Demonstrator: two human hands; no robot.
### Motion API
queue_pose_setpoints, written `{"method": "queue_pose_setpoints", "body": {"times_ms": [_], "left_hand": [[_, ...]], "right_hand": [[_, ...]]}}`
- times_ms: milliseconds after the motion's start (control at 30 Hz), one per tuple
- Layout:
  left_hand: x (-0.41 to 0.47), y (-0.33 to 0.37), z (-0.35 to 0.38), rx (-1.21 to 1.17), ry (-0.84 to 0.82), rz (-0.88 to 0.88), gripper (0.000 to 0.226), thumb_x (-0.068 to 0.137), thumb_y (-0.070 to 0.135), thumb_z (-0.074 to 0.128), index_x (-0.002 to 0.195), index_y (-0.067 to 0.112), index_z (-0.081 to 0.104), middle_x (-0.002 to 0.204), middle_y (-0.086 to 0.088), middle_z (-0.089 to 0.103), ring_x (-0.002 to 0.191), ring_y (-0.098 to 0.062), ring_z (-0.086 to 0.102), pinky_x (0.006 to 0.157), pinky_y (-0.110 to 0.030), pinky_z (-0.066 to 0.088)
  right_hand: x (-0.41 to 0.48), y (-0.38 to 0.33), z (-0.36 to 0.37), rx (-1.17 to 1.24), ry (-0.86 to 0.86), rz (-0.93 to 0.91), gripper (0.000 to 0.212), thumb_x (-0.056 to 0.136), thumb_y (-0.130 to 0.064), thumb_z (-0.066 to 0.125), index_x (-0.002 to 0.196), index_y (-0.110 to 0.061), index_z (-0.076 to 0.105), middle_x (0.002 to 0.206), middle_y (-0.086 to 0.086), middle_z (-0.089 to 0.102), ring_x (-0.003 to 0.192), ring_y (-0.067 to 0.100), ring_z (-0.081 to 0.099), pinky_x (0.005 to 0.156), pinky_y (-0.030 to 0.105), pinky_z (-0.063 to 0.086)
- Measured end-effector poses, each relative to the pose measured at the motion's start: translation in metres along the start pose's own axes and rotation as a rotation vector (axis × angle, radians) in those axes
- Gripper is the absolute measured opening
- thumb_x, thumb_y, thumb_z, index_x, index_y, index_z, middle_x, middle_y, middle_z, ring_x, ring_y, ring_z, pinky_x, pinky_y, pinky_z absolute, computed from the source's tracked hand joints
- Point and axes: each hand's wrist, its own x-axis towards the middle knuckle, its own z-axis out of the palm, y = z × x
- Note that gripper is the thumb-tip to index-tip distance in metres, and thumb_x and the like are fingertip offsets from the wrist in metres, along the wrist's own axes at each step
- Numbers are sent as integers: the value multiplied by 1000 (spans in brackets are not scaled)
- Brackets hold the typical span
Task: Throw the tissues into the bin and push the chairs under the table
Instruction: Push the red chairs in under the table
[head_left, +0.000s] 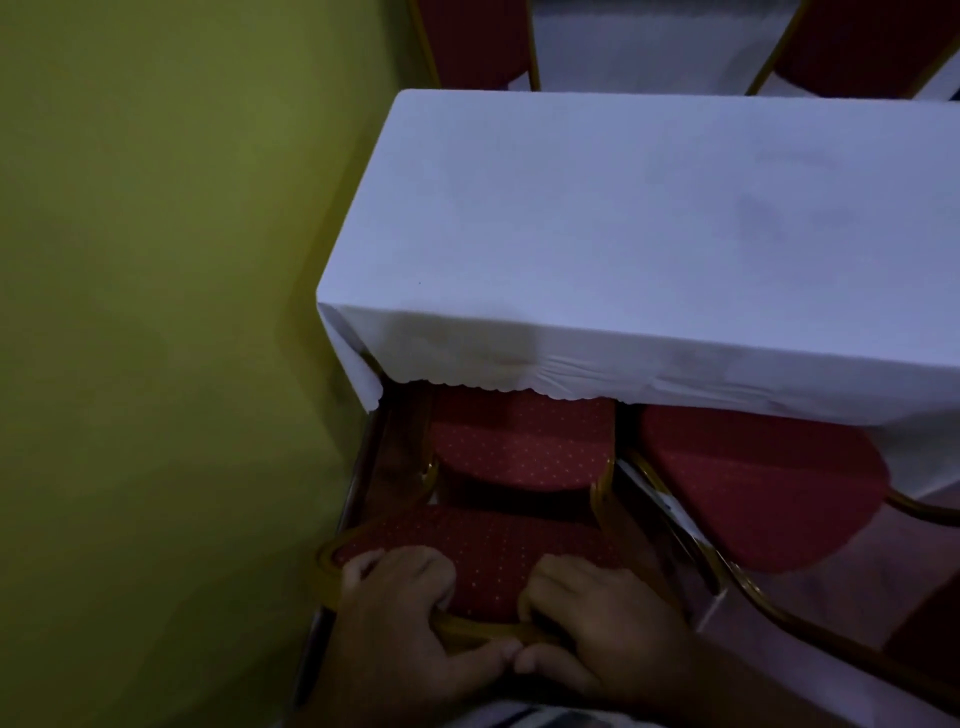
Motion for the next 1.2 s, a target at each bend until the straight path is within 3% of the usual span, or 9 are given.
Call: {"method": "queue_pose_setpoints", "body": {"times_ms": [33, 100, 233, 400, 567, 667, 833, 933, 1200], "left_hand": [[7, -4, -2, 9, -23, -4, 60, 55, 82, 65, 59, 26, 44, 64, 14, 48, 65, -3, 52, 74, -36, 35], [23, -12, -8, 15, -54, -21, 61, 57, 84, 63, 61, 28, 41, 61, 14, 45, 60, 0, 46, 73, -35, 33], [41, -16, -17, -4, -51, -32, 62, 54, 84, 63, 57, 30, 32, 55, 14, 40, 51, -2, 39, 61, -33, 28], [30, -20, -16, -43, -73, -21, 64, 54, 87, 60, 57, 30, 33, 54, 14, 42, 51, -2, 44, 59, -33, 29], [30, 0, -24, 0, -146, -15, 50, 65, 80, 55, 67, 33, 39, 63, 19, 57, 59, 5, 51, 64, -32, 39], [38, 39, -15, -8, -201, 44, 38, 74, 75, 50, 81, 38, 46, 72, 24, 56, 68, 5, 53, 69, -27, 41], [46, 132, 35, -31, -257, 78, 47, 81, 73, 43, 114, 41, 54, 113, 25, 58, 123, -1, 48, 102, -27, 38], [50, 194, 74, -74, -238, 71, 40, 84, 68, 45, 111, 41, 56, 110, 24, 59, 126, -3, 47, 102, -25, 36], [83, 352, 155, -170, -313, 171, 53, 86, 64, 45, 123, 28, 59, 122, 11, 62, 124, -14, 51, 107, -37, 41]], "right_hand": [[7, -2, -6, 18, -21, 12, 45, 90, -75, 33, 97, -35, 51, 99, -14, 49, 91, 8, 56, 85, 34, 51], [21, -4, -15, -3, -25, 12, 43, 89, -73, 34, 99, -34, 48, 103, -13, 50, 96, 11, 54, 74, 39, 51], [33, -9, -18, -23, 20, 26, 35, 90, -65, 40, 97, -31, 47, 99, -11, 51, 92, 11, 53, 73, 40, 50], [21, -15, -4, -3, 58, 81, 48, 91, -72, 33, 103, -30, 53, 100, -13, 53, 90, 6, 54, 71, 37, 51], [6, -3, -20, 40, 58, 118, 52, 87, -72, 44, 126, -39, 47, 123, -18, 56, 114, 0, 52, 92, 29, 49], [-20, 26, -31, -67, 40, 108, 51, 90, -71, 41, 127, -39, 49, 124, -18, 54, 116, 2, 50, 93, 32, 49], [-93, 102, -54, -156, 76, 146, 38, 92, -58, 44, 123, -40, 54, 122, -18, 57, 114, 4, 52, 91, 30, 47], [-145, 154, -77, -215, 83, 196, 37, 90, -57, 45, 120, -40, 56, 119, -19, 58, 112, 7, 55, 89, 35, 49], [-299, 258, -151, -340, 94, 457, 24, 89, -49, 57, 106, -36, 66, 107, -17, 66, 100, 7, 61, 82, 29, 51]]}}
